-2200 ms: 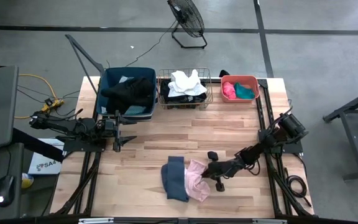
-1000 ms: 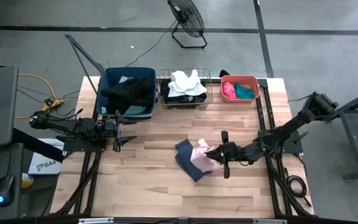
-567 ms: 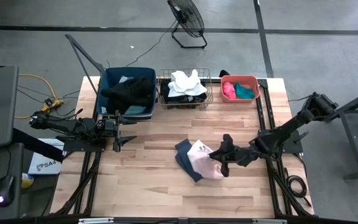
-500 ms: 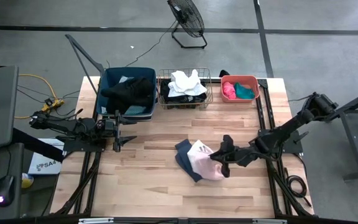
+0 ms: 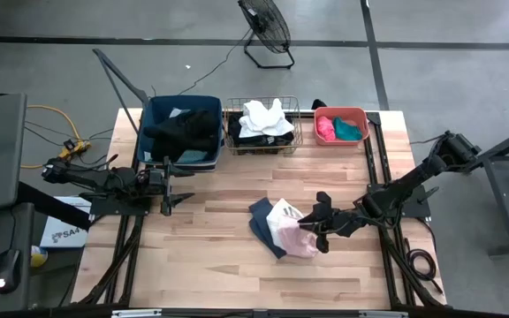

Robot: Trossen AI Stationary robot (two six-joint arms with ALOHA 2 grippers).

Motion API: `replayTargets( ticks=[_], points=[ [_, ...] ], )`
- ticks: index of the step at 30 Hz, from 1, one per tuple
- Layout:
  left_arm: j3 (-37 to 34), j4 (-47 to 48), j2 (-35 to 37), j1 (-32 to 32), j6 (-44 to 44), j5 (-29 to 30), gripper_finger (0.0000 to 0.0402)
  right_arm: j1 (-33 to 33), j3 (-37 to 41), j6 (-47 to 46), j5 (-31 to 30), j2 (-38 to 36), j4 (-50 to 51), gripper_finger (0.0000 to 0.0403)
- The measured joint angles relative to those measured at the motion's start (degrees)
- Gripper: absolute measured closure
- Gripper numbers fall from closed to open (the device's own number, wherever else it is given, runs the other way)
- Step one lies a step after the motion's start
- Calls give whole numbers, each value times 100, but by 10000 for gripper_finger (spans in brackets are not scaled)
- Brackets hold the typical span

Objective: Pick & Place Cloths
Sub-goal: Put the pink sock into the orange bin

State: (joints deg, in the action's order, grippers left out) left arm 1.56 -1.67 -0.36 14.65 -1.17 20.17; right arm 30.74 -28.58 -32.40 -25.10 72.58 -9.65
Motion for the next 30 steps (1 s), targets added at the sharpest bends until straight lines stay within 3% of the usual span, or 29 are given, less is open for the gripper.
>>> replayTargets(
  ticks=[4, 10, 19, 23, 30],
  points=[
    [0, 0, 0, 0, 0, 0, 101, 0, 0, -64, 198, 0, 1, 289],
    [0, 0, 1, 0, -1, -1, 101, 0, 0, -240, 1295, -2, 122, 216],
    [0, 0, 2, 0, 0, -1, 101, 86, 0, -1033, 2355, -30, 732, 197],
    [0, 0, 2, 0, -2, 2, 101, 264, 2, -1103, 2291, -6, 1055, 201],
    [0, 0, 2, 0, 0, 0, 101, 615, 2, -528, 1413, 17, 1080, 204]
  ],
)
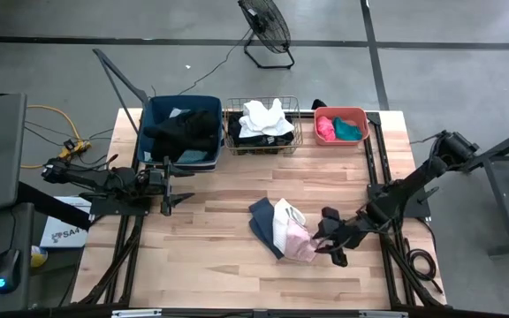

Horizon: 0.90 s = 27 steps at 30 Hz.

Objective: Pick & Place Cloths
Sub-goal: Put the pink sock into the orange bin

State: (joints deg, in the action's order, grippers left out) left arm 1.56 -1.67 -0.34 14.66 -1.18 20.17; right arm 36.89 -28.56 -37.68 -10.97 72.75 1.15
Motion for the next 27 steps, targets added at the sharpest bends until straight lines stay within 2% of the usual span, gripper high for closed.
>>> replayTargets(
  ticks=[5, 11, 23, 27],
  points=[
    [0, 0, -1, 0, 1, 1, 101, 76, 0, 193, -352, 160, 0, 204],
    [0, 0, -1, -1, 0, 0, 101, 73, 0, 150, -364, 838, -25, 204],
    [0, 0, 0, 0, 1, 2, 101, 74, -29, 44, -729, 1913, -812, 204],
    [0, 0, 0, 0, 0, 2, 101, 73, -42, 20, -853, 2080, -911, 225]
  ],
)
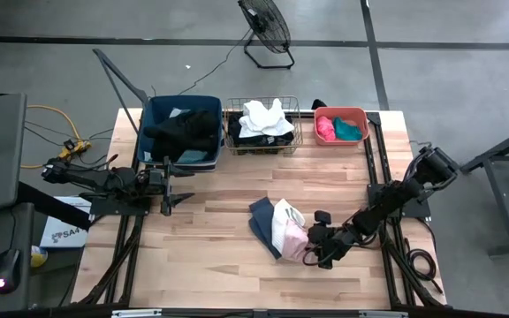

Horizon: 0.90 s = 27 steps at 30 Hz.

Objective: Pick & Place Cloths
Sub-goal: Put the pink sock into the orange bin

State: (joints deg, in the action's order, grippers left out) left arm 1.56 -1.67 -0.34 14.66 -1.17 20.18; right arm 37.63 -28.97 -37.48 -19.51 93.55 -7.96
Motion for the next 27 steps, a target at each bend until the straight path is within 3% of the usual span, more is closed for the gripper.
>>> replayTargets(
  ticks=[9, 18, 27],
  points=[
    [0, -24, 0, -2, -1, 0, 101, -7, 37, -93, 70, -40, -149, 389],
    [0, -28, -1, -1, -1, 0, 101, 28, 67, -774, 291, -1045, -103, 397],
    [0, -31, -1, 0, -1, 0, 101, 26, 63, 363, -661, -2394, -132, 399]
  ],
)
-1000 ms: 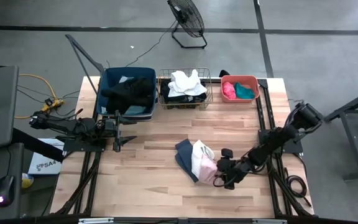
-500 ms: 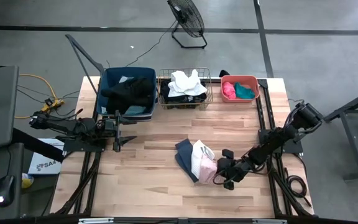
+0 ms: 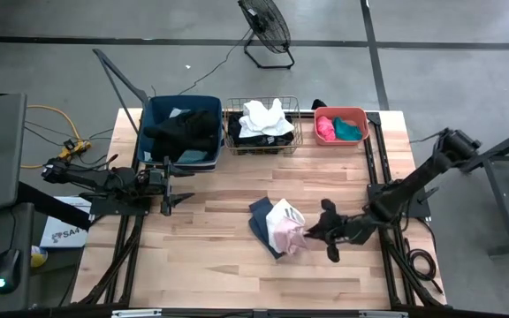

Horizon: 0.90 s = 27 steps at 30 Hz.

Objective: Pick & Place Cloths
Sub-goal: Put the pink sock into the orange bin

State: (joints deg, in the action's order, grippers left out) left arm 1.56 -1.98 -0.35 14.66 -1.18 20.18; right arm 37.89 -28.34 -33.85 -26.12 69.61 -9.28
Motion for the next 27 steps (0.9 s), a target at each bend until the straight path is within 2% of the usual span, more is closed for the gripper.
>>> replayTargets(
  ticks=[9, 21, 27],
  points=[
    [0, -2, 0, -2, 1, 0, 101, -2, -11, 986, -1817, -1018, -39, 399],
    [0, -4, -1, 0, 1, 0, 101, -74, -22, 2109, -5000, -1580, -43, 399],
    [0, -4, 1, 0, 0, 0, 101, -524, -22, 3022, -5999, -1922, -146, 399]
  ],
)
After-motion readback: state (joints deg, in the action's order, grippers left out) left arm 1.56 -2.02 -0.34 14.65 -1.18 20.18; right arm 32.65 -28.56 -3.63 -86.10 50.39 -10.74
